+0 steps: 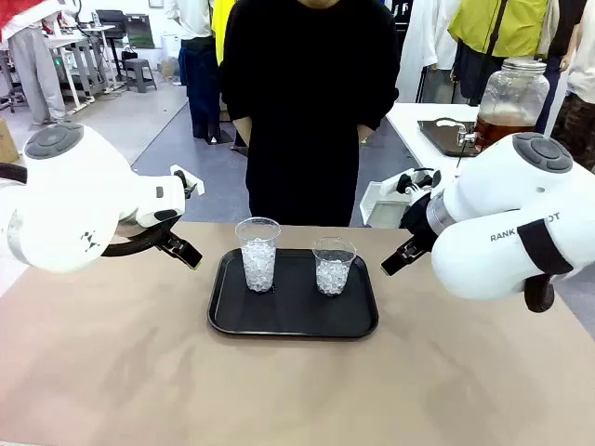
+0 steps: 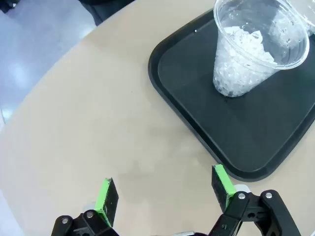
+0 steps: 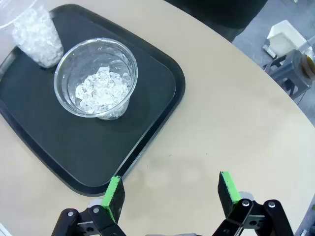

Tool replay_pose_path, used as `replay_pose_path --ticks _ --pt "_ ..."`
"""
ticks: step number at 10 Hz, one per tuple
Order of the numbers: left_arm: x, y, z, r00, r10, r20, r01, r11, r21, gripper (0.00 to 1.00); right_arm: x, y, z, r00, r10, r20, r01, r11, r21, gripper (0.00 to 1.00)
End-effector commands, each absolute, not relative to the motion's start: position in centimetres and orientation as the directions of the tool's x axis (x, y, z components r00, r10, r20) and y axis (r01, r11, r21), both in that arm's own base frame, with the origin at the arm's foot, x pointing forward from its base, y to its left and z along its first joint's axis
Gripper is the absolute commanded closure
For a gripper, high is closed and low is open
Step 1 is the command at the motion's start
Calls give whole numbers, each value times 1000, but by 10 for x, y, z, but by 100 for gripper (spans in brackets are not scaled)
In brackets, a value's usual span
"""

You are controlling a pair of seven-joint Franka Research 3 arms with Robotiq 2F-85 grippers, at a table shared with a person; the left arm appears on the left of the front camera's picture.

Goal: Pour the drink into the iced cup.
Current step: Pick up the iced cup indicated by the human and present it to them.

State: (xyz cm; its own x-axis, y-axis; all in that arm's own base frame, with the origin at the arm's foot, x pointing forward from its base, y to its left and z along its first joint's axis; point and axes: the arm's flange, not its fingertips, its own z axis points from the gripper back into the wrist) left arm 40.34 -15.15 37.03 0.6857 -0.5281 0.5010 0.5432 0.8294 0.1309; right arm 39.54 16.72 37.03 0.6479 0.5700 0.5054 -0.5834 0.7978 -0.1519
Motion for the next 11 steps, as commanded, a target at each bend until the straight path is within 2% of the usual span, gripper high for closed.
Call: replay_pose_path --ticks 1,11 --pt "403 -152 370 685 -528 501 543 829 131 0 395 167 370 648 570 505 -583 798 -152 0" --pt "403 -152 370 685 -528 501 543 829 131 0 395 167 370 648 570 505 -583 798 -152 0"
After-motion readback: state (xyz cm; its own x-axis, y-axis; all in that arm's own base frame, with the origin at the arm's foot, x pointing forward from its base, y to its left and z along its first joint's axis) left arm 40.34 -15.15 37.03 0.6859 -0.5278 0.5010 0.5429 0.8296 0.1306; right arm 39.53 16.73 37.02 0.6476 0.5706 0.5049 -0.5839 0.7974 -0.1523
